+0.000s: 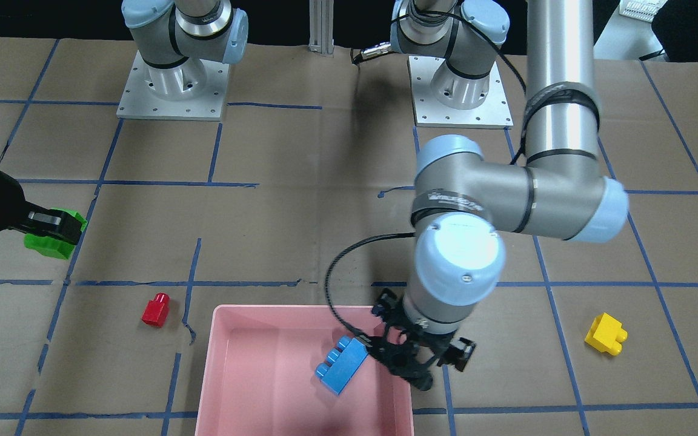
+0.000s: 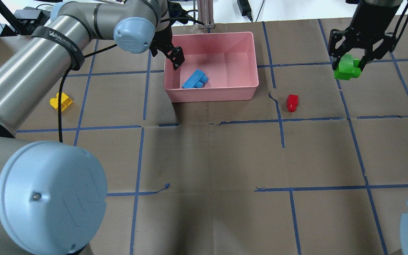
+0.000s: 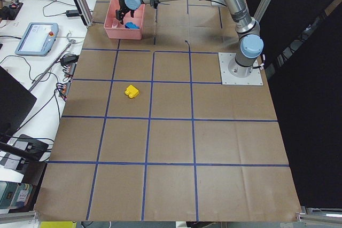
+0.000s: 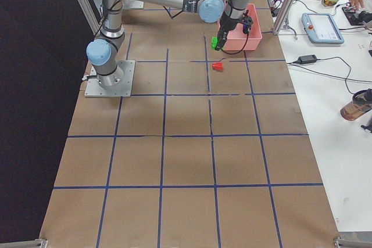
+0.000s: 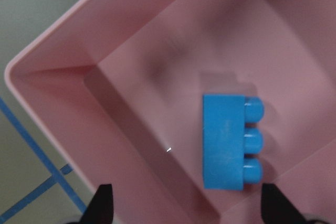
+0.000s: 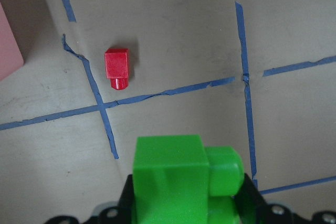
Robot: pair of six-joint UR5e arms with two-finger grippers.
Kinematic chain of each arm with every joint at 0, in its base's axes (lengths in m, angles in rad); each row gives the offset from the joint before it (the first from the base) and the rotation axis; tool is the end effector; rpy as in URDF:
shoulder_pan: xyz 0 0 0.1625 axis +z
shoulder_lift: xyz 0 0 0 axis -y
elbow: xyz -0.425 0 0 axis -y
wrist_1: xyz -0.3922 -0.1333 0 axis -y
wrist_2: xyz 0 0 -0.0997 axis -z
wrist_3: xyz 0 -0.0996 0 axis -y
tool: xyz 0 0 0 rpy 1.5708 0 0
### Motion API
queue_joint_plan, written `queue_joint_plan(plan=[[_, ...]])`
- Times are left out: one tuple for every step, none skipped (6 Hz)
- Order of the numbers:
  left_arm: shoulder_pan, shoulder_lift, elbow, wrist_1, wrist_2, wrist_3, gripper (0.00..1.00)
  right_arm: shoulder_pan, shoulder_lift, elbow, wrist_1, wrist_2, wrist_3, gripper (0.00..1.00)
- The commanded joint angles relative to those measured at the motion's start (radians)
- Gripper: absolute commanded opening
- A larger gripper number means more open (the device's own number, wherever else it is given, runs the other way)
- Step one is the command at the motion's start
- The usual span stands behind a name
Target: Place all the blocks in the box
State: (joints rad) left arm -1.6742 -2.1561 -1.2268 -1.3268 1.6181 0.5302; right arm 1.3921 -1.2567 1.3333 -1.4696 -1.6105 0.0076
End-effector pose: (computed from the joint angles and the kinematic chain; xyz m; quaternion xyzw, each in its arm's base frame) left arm -0.2018 -0.6985 0.3238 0.3114 0.9500 0.0037 0.0234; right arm 0.0201 -0.6163 0.4211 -0.0909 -0.9917 -0.0901 0.0121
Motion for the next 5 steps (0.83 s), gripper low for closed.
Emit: queue_joint_plan(plan=[[0.158,0.163,-0.086,-0.086,0.009,0.085,0.99,0.165,0.051,-0.025,-0.113,0.001,0.149,0.26],[0.254,0.183,-0.114,-0.086,0.003,0.091,0.99,0.268,0.122,-0.095,-0.136,0.0,0.252,0.26],[0.33,0.189,-0.12,-0.094,0.003,0.124,0.99,0.347,0.216,-0.177,-0.159,0.001,0.37,0.26],[0.388,0.194,-0.146,-0.112,0.014,0.316,0.99,0.401,0.318,-0.24,-0.228,0.001,0.402,0.27],[0.451,0.193,-0.192,-0.112,0.005,0.351,0.99,0.407,0.394,-0.252,-0.356,0.001,0.396,0.3]])
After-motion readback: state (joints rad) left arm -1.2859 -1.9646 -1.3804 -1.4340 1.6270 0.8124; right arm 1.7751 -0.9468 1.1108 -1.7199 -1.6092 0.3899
